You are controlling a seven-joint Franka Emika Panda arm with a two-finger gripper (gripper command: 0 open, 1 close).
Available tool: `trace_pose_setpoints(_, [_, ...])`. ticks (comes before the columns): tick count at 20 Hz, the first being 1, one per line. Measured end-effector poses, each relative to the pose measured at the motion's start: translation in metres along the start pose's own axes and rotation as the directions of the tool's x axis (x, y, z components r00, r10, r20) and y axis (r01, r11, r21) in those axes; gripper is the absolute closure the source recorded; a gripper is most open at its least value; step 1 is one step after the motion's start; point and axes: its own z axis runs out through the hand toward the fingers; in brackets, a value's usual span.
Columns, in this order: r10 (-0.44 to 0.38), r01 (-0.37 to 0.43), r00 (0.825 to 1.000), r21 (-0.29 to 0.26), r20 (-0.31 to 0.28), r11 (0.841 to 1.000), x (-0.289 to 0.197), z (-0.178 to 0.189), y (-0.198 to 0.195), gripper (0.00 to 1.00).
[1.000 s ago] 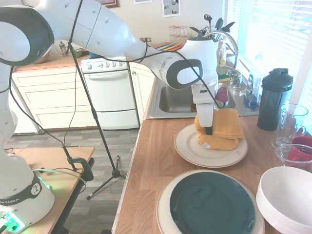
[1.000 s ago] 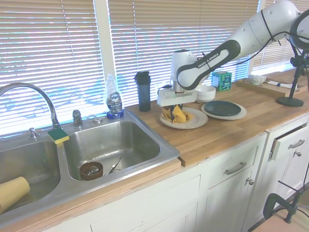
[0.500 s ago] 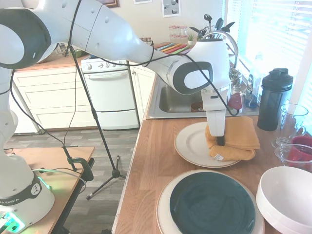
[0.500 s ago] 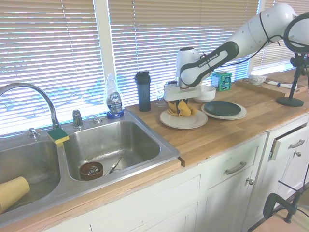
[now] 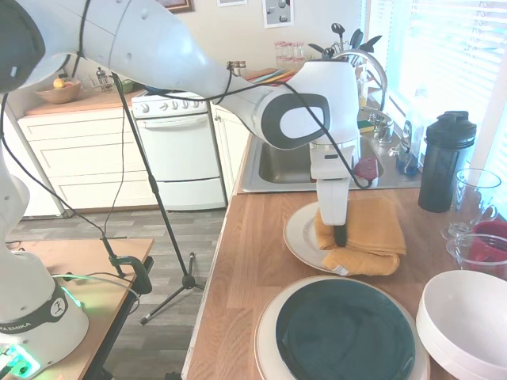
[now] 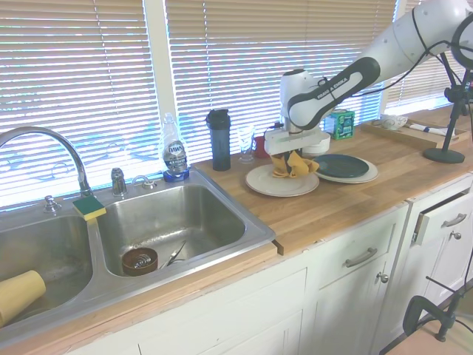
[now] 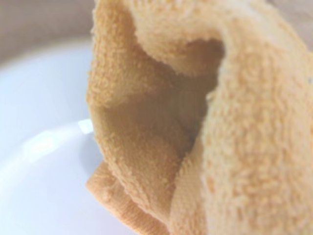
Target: Wipe the white plate in clockwise motion
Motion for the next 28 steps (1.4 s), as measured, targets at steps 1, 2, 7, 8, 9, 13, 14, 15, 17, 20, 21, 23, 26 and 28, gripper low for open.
trace_pose_setpoints(1, [-0.005, 0.005, 1.000, -0.007, 0.004, 1.000, -0.004, -0.002, 0.006, 1.00])
trace_pose_setpoints(2, [-0.012, 0.012, 1.000, -0.013, 0.008, 1.000, -0.010, -0.004, 0.011, 1.00])
trace_pose_setpoints(7, [-0.059, 0.061, 0.997, -0.034, 0.039, 0.998, -0.049, -0.007, 0.028, 1.00])
trace_pose_setpoints(8, [-0.068, 0.069, 0.997, -0.035, 0.048, 0.997, -0.058, -0.008, 0.029, 1.00])
trace_pose_setpoints(9, [-0.075, 0.077, 0.996, -0.035, 0.057, 0.996, -0.065, -0.008, 0.030, 1.00])
trace_pose_setpoints(13, [-0.081, 0.083, 0.992, -0.015, 0.098, 0.996, -0.088, -0.012, 0.025, 1.00])
trace_pose_setpoints(14, [-0.080, 0.081, 0.991, -0.005, 0.104, 0.997, -0.090, -0.014, 0.024, 1.00])
trace_pose_setpoints(15, [-0.080, 0.079, 0.991, 0.006, 0.104, 0.997, -0.091, -0.018, 0.023, 1.00])
trace_pose_setpoints(17, [-0.076, 0.073, 0.992, 0.027, 0.101, 0.997, -0.090, -0.031, 0.023, 1.00])
trace_pose_setpoints(20, [-0.065, 0.060, 0.993, 0.051, 0.100, 0.997, -0.087, -0.060, 0.029, 1.00])
trace_pose_setpoints(21, [-0.064, 0.059, 0.993, 0.053, 0.101, 0.997, -0.088, -0.069, 0.034, 1.00])
trace_pose_setpoints(23, [-0.068, 0.063, 0.992, 0.050, 0.105, 0.997, -0.094, -0.085, 0.048, 1.00])
trace_pose_setpoints(26, [-0.076, 0.071, 0.991, 0.052, 0.114, 0.996, -0.107, -0.108, 0.073, 1.00])
trace_pose_setpoints(28, [-0.083, 0.077, 0.989, 0.054, 0.121, 0.996, -0.115, -0.123, 0.089, 1.00])
